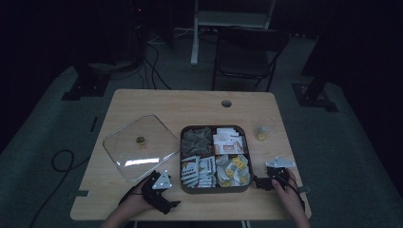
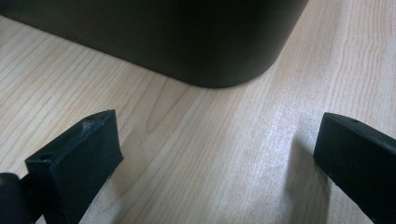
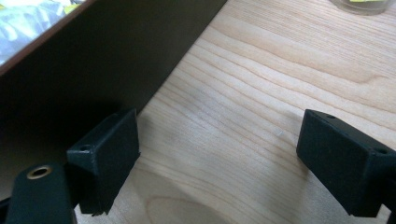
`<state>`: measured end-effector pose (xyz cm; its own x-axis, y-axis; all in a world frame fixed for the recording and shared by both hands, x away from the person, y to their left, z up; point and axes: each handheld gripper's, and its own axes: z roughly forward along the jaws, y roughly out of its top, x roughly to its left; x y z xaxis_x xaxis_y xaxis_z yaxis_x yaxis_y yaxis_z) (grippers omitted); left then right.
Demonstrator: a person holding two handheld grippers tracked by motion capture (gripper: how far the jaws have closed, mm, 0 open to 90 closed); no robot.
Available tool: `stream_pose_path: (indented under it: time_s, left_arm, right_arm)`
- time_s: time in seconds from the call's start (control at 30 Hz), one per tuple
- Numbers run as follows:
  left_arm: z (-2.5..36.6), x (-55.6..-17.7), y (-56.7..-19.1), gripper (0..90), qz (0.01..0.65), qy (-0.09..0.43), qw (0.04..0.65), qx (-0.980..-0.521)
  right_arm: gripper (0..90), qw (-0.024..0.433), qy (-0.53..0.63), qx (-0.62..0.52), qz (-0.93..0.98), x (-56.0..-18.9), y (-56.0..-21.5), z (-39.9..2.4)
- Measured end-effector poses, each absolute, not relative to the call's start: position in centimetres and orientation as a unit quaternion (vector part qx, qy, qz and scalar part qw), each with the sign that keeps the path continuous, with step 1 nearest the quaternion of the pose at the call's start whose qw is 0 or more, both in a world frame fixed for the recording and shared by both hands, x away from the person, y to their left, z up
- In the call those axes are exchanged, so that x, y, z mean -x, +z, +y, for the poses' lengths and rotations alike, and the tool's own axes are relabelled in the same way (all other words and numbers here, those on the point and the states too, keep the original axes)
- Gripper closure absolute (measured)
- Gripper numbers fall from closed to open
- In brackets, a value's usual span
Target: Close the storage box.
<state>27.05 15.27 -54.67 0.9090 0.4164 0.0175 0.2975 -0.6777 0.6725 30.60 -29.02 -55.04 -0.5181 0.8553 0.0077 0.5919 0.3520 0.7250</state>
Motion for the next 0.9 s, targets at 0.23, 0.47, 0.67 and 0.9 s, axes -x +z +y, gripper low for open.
stream_pose_path:
  time_s: [0.23, 0.47, 0.67, 0.9]
  left_arm:
    - [15.7, -27.2, -54.5, 2.2, 0.206, 0.085, 0.347, -0.911]
    - [16.7, -27.7, -53.5, 2.2, 0.224, 0.096, 0.355, -0.902]
    - [18.2, -28.7, -53.0, 2.2, 0.258, 0.114, 0.354, -0.892]
    - [20.0, -29.9, -52.6, 2.2, 0.296, 0.129, 0.352, -0.878]
  right_arm:
    - [12.6, 0.190, 0.345, -0.453, 0.800, -30.6, -55.0, -29.0]
    - [12.6, 0.191, 0.345, -0.452, 0.800, -30.6, -55.0, -29.0]
    - [12.6, 0.191, 0.345, -0.452, 0.800, -30.6, -55.0, -29.0]
    - [12.6, 0.190, 0.345, -0.453, 0.800, -30.6, -55.0, -29.0]
